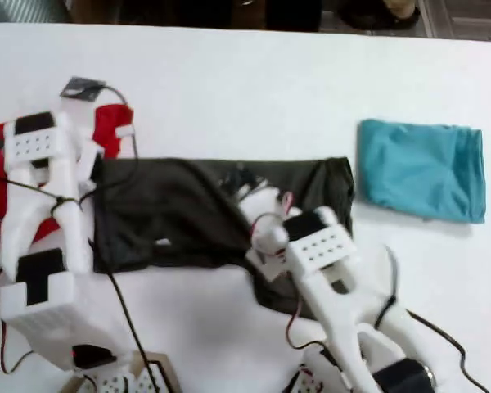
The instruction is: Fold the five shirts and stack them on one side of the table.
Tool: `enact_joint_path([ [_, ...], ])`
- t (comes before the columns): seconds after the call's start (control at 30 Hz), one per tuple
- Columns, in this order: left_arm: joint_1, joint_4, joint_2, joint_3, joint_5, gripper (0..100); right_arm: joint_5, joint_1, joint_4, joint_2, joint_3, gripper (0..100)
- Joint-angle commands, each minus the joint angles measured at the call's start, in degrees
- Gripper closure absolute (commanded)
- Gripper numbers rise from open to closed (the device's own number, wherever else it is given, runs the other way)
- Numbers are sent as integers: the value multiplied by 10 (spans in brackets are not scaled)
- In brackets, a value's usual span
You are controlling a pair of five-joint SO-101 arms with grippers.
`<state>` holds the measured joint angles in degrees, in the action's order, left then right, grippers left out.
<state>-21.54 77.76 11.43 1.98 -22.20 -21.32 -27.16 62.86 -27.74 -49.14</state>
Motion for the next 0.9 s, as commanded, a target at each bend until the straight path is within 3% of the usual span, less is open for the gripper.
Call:
enact_joint_path([
  [0.0, 50, 25, -4, -26, 3, 959, 4, 93, -40, -47, 47, 859],
  [0.07, 78, 36, -4, -13, 3, 959, 4, 164, -100, -43, 52, 983],
  [0.17, 111, 48, -8, 19, 3, 972, 4, 233, -162, -1, 60, 977],
  [0.63, 116, -61, -10, 238, -2, 972, 66, 251, -140, 352, 316, 978],
  [0.87, 56, -99, -10, 288, -40, 972, 64, 304, -90, 520, 446, 978],
])
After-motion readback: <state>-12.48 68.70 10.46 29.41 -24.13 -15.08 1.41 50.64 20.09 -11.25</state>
